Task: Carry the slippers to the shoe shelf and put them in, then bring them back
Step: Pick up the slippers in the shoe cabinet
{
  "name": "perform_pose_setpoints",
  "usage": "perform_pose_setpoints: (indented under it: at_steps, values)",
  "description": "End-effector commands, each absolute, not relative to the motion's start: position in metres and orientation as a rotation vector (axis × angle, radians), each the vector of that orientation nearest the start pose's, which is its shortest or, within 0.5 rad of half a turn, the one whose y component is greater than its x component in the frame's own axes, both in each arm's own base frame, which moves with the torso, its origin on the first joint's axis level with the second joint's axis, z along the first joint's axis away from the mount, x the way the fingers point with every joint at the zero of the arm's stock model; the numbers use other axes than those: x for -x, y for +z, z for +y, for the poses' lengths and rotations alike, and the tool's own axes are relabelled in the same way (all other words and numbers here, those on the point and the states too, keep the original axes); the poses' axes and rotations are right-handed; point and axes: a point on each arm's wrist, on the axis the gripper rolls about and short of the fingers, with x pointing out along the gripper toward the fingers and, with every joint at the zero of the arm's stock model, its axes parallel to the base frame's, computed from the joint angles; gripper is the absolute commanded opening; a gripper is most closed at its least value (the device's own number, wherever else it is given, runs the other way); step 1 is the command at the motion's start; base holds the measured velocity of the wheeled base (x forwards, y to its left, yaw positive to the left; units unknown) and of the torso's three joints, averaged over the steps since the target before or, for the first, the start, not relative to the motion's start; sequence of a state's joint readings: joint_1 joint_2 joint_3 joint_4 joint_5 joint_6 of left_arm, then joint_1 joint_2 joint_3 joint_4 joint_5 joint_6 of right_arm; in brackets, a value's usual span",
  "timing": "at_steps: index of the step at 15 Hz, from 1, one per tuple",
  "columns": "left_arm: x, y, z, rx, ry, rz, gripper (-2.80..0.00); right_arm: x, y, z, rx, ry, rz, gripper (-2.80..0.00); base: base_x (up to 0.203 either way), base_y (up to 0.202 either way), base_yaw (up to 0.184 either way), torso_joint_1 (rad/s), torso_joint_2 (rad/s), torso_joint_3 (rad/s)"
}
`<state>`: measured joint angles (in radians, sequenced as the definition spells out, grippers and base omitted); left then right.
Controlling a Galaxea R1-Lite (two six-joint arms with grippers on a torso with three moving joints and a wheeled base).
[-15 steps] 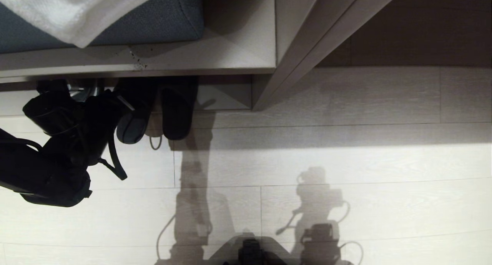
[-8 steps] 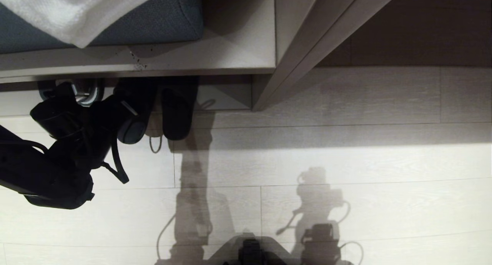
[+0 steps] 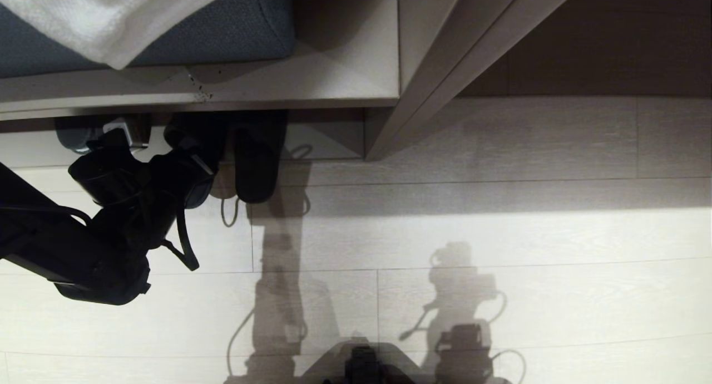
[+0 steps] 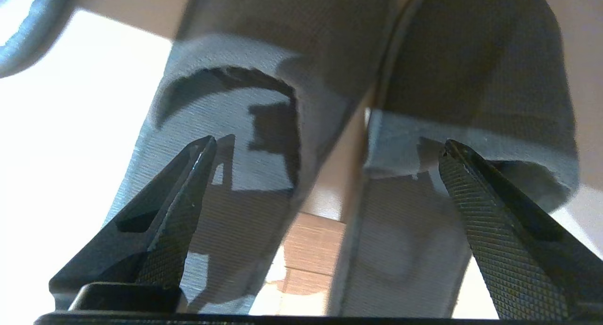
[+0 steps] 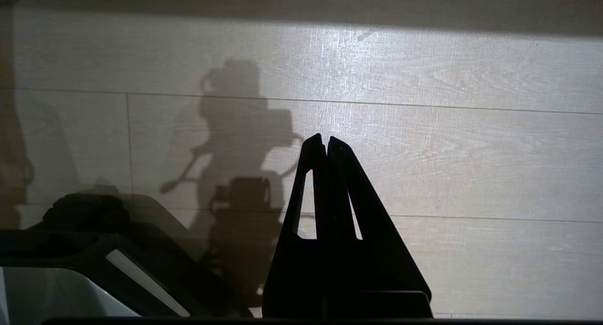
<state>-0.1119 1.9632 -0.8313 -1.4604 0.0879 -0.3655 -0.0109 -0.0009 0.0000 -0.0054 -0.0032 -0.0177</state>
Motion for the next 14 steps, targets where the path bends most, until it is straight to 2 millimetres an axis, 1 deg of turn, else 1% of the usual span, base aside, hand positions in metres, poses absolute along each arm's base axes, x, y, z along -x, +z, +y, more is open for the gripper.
perform_pose_setpoints:
  at_steps: [1, 5, 11, 14]
  values:
    - [-0.353, 0.183, -0.038, 0.4, -0.084, -0.323, 0.0, 0.023, 0.064, 0.0, 0.018, -0.014, -0.006, -2.8, 0.0, 0.0, 0.0, 0.0, 0.0, 0.0]
    - [-0.353, 0.184, -0.039, 0.404, -0.091, -0.324, 0.0, 0.023, 0.064, 0.0, 0.018, -0.014, -0.006, -2.8, 0.0, 0.0, 0.0, 0.0, 0.0, 0.0]
    - [-0.355, 0.194, -0.04, 0.415, -0.103, -0.364, 0.0, 0.023, 0.064, 0.0, 0.018, -0.014, -0.006, -2.8, 0.0, 0.0, 0.0, 0.0, 0.0, 0.0]
    - [-0.362, 0.19, -0.043, 0.412, -0.114, -0.358, 0.0, 0.023, 0.064, 0.0, 0.018, -0.014, -0.006, -2.8, 0.0, 0.0, 0.0, 0.0, 0.0, 0.0]
